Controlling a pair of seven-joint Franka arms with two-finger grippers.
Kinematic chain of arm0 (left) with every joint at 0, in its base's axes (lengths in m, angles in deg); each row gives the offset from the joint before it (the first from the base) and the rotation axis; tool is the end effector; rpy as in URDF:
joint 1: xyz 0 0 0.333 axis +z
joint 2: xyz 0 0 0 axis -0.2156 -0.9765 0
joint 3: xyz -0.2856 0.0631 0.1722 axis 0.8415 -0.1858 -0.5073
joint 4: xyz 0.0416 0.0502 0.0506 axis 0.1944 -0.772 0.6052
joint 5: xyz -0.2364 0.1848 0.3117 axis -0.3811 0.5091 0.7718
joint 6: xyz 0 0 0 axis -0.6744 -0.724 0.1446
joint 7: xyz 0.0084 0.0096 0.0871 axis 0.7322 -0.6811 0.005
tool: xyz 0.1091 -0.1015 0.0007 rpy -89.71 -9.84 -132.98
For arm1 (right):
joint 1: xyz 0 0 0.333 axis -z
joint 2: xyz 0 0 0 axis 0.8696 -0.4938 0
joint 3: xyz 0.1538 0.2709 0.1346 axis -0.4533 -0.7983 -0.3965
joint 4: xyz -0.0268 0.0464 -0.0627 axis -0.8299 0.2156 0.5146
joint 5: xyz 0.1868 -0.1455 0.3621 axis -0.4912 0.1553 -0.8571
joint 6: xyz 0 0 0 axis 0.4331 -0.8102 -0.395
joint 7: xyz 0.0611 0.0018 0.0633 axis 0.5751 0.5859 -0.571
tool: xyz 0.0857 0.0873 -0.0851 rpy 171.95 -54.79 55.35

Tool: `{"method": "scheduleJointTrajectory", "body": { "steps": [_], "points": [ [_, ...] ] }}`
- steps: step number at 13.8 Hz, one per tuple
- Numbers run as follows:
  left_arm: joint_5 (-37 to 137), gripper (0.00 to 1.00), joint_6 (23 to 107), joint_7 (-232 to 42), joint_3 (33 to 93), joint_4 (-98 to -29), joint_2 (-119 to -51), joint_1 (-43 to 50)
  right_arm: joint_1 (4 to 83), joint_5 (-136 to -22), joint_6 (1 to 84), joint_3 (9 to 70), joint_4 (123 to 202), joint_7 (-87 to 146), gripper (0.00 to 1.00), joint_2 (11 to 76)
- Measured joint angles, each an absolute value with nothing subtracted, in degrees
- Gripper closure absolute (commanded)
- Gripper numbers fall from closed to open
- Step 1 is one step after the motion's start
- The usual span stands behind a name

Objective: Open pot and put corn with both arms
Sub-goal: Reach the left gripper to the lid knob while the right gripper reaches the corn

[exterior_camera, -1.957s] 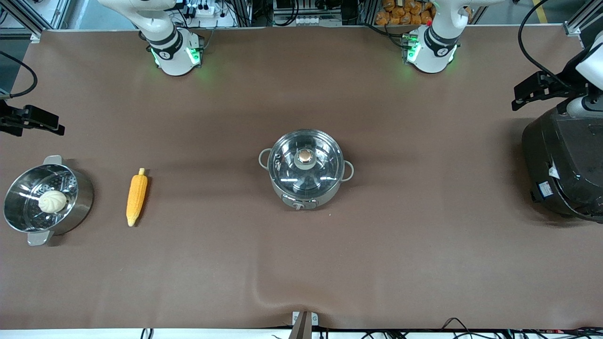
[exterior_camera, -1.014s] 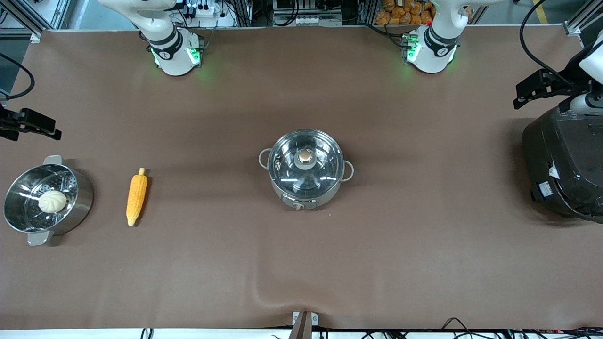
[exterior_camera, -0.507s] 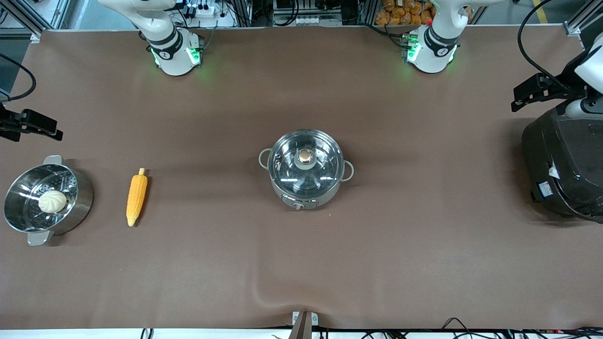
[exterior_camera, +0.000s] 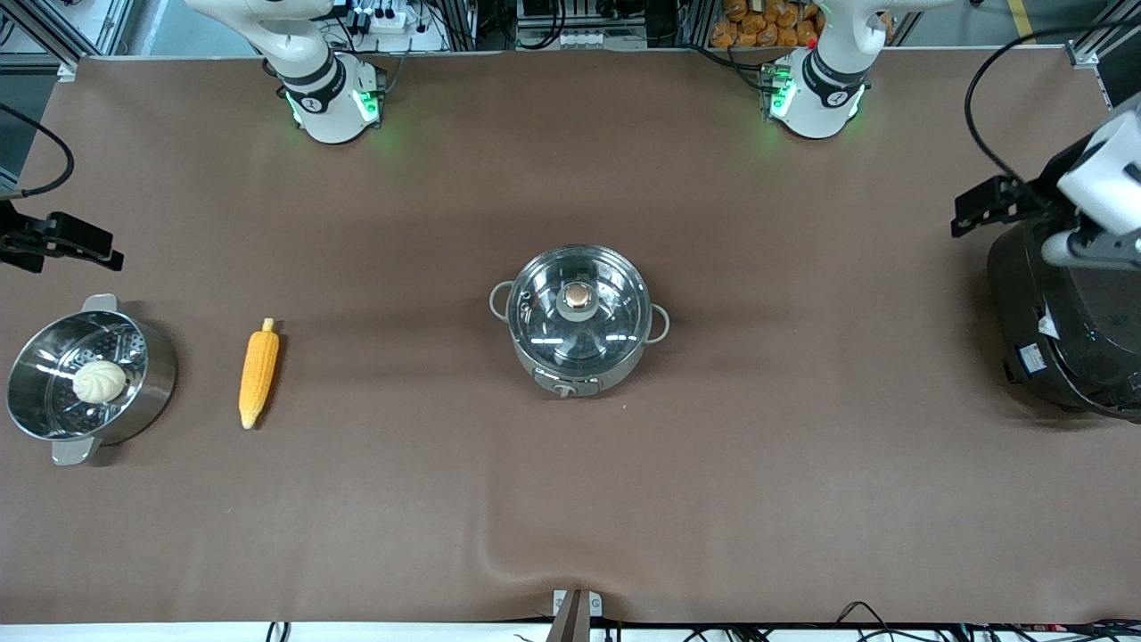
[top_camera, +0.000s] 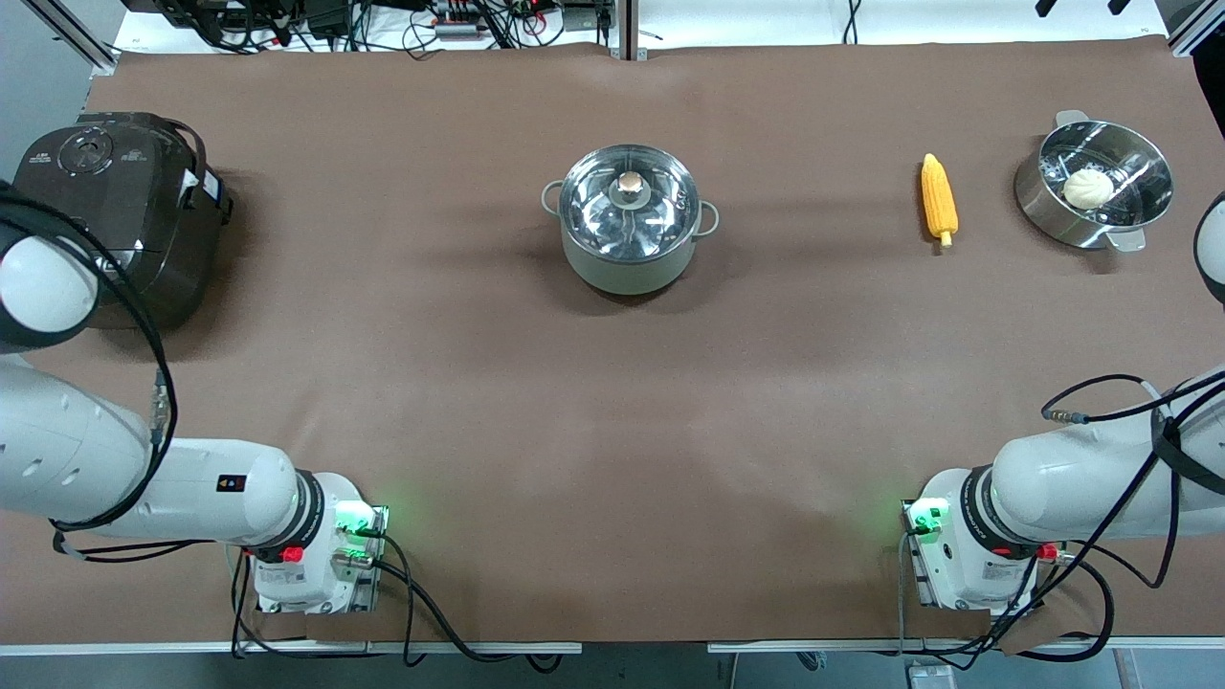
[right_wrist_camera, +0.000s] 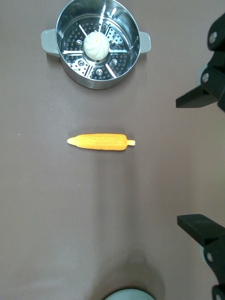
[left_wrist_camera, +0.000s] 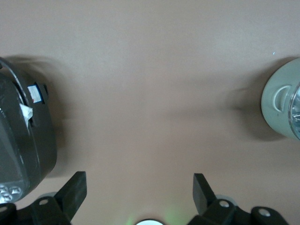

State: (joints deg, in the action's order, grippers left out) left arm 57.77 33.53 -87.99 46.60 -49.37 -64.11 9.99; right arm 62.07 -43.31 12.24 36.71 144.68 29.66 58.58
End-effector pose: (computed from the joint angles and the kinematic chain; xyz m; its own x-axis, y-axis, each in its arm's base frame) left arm 0.6068 -0.0497 0.5896 0.9922 -0.0876 -0.0887 -0.0858 -0.9960 0.0247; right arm 0.6283 -0.0428 0.5947 0.9978 0.0096 -0.0659 0.0087 -0.9999 -0.0133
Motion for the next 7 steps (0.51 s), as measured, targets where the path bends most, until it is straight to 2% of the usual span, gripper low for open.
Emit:
{"method": "scheduleJointTrajectory", "body": {
  "steps": [3, 7],
  "points": [
    [57.75, 0.00, 34.95, -87.99, 47.24, -48.55, -66.91, 8.00, 62.08, -43.31, 15.05, 36.75, 146.88, 29.68, 0.00, 58.56],
    [57.70, 0.00, 38.41, -94.82, 47.76, -46.28, -71.61, 1.12, 62.14, -43.31, 25.33, 36.86, 155.33, 29.68, 0.00, 58.43]
  ]
}}
